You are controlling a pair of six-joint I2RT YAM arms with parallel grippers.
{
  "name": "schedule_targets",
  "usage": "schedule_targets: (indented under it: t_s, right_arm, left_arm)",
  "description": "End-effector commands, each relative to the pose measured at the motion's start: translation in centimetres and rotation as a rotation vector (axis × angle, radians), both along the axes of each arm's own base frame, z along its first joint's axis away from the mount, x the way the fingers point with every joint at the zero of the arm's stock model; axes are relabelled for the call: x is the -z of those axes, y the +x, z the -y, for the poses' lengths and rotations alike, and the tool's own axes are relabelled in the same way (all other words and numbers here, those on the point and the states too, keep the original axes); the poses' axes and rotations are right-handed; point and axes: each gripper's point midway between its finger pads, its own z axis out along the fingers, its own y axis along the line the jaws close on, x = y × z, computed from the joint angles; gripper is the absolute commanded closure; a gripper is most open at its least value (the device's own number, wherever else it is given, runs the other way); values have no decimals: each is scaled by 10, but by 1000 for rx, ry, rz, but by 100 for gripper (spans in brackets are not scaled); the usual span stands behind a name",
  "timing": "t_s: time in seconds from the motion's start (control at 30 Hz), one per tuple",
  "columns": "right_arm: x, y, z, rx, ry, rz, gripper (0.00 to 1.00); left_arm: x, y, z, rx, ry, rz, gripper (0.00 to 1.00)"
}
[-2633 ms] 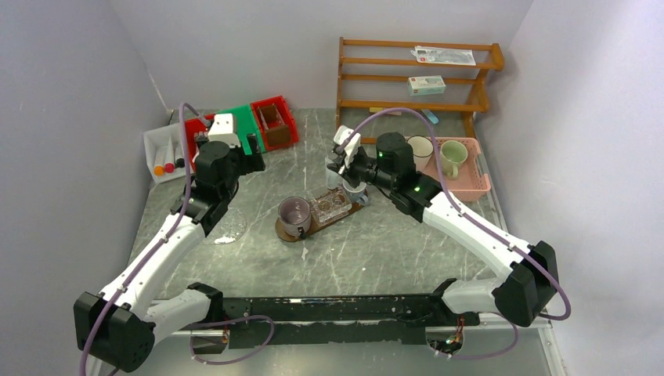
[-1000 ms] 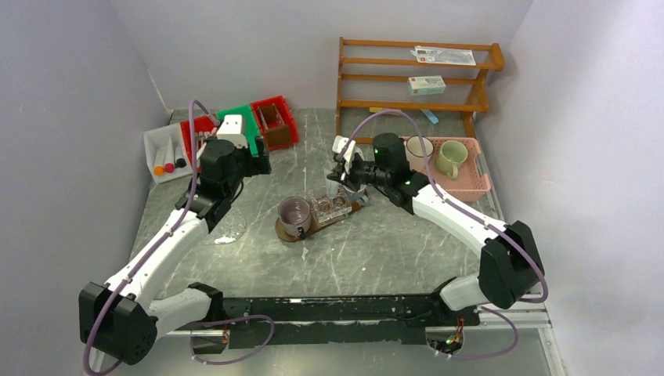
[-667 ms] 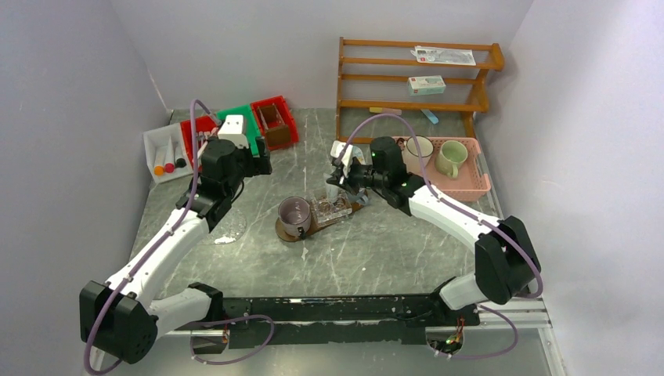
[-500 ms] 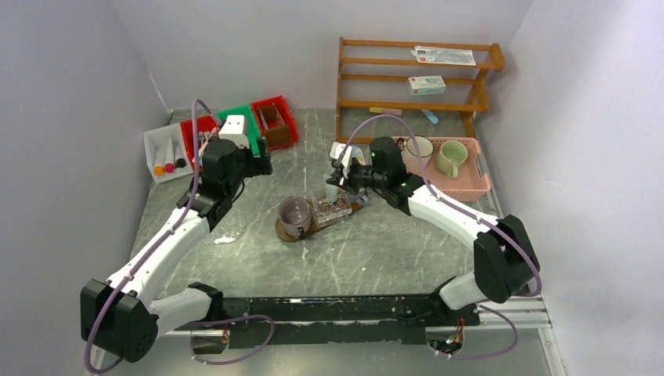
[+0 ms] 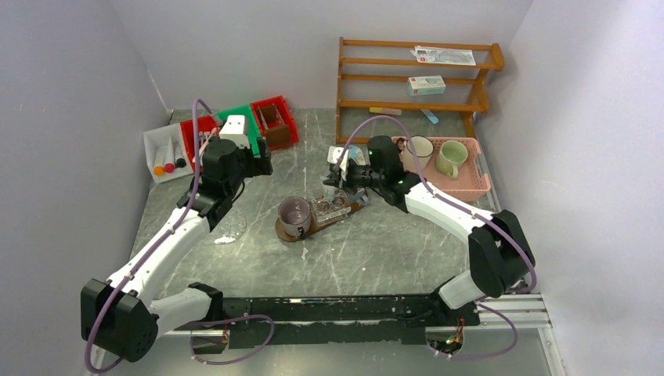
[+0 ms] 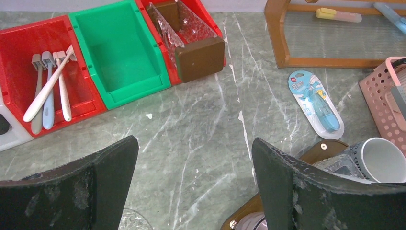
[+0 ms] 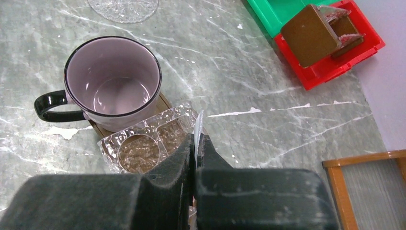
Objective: Prepare toiletry sets of a toothbrush and toothpaste on the tray
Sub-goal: Place the toothpaste in the toothpaste holder.
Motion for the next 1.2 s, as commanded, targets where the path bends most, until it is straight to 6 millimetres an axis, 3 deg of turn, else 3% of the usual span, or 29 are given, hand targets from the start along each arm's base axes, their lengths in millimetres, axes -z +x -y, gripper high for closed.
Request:
schedule_targets:
  t_s: [0.0, 0.37, 0.73, 1.17]
  right_arm:
    - [10, 0, -2, -49, -34, -4, 97]
    - [10, 1, 0, -57, -51, -5, 93]
    - [-12, 6, 10, -36, 37, 16, 95]
    - [3, 7, 8, -58, 14, 3, 95]
  left_arm:
    - [-13, 4, 2, 15, -3, 32, 7]
    - [-13, 4, 1, 15, -1, 33, 7]
    - [-13, 4, 2, 18, 0, 33, 7]
    - [-12, 4, 3, 22, 0, 33, 7]
